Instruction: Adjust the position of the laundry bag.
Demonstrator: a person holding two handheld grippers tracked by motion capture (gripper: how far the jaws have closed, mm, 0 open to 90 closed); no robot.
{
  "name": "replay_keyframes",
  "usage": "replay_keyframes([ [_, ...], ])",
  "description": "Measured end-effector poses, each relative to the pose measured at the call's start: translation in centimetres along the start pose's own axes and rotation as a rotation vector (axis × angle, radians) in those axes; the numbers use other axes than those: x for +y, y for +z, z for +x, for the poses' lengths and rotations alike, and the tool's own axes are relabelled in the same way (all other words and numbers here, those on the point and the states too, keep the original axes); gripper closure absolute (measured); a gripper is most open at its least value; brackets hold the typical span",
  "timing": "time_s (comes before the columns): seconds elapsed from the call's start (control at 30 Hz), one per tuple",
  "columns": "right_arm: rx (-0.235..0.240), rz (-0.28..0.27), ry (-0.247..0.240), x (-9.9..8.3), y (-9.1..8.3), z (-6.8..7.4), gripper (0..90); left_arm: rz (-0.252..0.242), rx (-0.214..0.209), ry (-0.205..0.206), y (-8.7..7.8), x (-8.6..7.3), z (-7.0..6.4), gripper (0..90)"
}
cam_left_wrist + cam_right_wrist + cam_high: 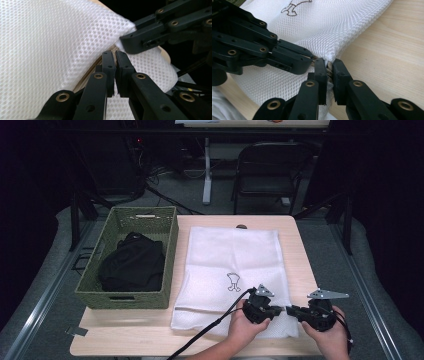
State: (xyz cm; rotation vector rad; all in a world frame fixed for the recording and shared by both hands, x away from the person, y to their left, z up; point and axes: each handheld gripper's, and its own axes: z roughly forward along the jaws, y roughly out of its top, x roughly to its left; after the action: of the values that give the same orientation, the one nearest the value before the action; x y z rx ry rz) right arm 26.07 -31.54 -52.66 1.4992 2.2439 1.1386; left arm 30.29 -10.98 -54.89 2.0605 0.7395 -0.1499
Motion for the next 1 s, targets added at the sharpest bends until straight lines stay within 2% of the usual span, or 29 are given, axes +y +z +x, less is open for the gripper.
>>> replay_keyframes([
  [0.1, -0.021, 0.001, -0.004, 0.0, -0.1, -0.1, 83.5, 0.01, 0.011, -0.008, -0.3, -0.2, 0.4, 87.1],
  [0.13, -0.02, 0.003, 0.001, -0.1, -0.2, -0.3, 83.5, 0.007, -0.001, -0.017, -0.3, -0.3, 0.5, 87.1],
  [0.43, -0.005, 0.008, 0.003, -0.1, 0.0, -0.4, 83.4, 0.013, 0.013, -0.011, -0.8, -0.6, 0.6, 87.0],
  [0.53, -0.024, 0.007, -0.002, -0.2, -0.1, -0.4, 83.4, 0.021, 0.019, -0.008, -1.0, -0.7, 0.8, 87.0],
  [0.7, -0.012, 0.003, 0.01, -0.1, -0.1, -0.5, 83.3, 0.014, 0.023, -0.004, -1.3, -0.7, 0.8, 87.0],
  [0.83, -0.046, 0.014, -0.011, -0.2, 0.0, -0.4, 83.3, 0.025, 0.041, -0.006, -1.3, -1.0, 0.9, 87.0],
  [1.0, -0.038, 0.011, 0.002, -0.2, 0.0, -0.6, 83.2, 0.017, 0.045, -0.019, -1.8, -1.3, 1.3, 87.0],
])
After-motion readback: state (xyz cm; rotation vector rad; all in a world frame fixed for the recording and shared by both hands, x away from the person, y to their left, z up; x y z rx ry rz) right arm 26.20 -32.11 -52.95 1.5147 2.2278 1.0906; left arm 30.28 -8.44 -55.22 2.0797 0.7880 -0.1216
